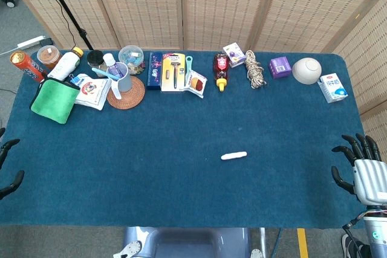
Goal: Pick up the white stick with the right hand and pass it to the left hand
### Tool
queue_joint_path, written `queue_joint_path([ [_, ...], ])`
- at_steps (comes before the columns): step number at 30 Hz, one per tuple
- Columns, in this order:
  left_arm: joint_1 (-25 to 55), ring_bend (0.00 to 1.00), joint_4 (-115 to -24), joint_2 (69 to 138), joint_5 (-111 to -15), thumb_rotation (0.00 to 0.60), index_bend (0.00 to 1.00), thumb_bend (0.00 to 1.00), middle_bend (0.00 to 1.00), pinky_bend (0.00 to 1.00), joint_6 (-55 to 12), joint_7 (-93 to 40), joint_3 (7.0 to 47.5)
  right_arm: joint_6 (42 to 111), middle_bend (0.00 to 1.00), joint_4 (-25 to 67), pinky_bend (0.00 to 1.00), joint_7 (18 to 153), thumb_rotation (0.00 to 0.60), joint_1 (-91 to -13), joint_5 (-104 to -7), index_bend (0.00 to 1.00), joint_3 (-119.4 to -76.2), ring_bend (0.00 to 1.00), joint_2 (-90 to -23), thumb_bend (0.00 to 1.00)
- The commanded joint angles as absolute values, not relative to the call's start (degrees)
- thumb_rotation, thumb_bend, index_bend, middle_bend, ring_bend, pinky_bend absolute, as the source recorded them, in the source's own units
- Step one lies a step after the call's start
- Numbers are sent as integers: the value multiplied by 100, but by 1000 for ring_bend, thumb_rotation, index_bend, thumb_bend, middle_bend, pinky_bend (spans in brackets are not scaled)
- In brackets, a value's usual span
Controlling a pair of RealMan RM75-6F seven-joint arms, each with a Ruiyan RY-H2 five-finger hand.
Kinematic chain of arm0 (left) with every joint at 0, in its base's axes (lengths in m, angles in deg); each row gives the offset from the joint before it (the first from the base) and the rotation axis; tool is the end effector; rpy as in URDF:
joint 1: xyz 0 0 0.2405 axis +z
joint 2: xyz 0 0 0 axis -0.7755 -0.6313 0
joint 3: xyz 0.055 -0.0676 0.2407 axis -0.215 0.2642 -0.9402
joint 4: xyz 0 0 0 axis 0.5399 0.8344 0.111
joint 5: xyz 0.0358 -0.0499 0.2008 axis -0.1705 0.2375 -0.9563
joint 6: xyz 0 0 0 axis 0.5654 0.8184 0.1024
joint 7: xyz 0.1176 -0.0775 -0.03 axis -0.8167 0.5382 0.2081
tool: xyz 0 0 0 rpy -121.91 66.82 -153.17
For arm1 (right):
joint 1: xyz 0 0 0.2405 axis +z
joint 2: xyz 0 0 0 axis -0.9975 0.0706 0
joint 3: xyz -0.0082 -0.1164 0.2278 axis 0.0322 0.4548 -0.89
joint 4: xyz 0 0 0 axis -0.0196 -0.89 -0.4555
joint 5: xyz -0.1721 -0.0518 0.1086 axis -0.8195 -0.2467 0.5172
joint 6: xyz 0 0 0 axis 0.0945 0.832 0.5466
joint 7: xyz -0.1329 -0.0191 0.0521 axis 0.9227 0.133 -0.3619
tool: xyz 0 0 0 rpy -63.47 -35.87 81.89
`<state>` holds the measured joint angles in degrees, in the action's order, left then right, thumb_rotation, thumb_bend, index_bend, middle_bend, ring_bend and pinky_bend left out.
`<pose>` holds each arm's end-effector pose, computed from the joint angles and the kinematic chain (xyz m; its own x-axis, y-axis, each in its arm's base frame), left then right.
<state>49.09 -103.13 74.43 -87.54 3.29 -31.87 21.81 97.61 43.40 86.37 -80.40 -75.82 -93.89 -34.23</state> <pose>-0.2792 0.1621 0.1988 0.4223 -0.0428 0.9055 0.9064 0.0360 -0.4210 -0.2977 -0.1961 0.1784 0.3526 0.0605 0.9338 -0.9357 0.0116 0.3525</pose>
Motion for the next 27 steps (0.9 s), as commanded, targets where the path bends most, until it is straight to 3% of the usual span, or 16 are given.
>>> queue_joint_path([
  [1, 4888, 6, -10313, 7448, -8731, 600, 197, 320, 14, 8, 295, -3186, 2193, 9749, 155, 4361, 0, 8572, 600, -8035, -7582, 339, -9395, 50, -3420, 427],
  [15, 4788, 10, -10359, 7340, -8761, 600, 198, 320, 14, 8, 273, -3076, 2302, 9628, 155, 4489, 0, 8411, 600, -7955, -7716, 338, -9365, 50, -3345, 428],
  [27, 4627, 10, -10522, 7149, -8838, 600, 205, 320, 14, 9, 219, -3076, 2438, 8943, 155, 4537, 0, 8102, 600, -7422, -7769, 386, -9485, 44, -3444, 429],
])
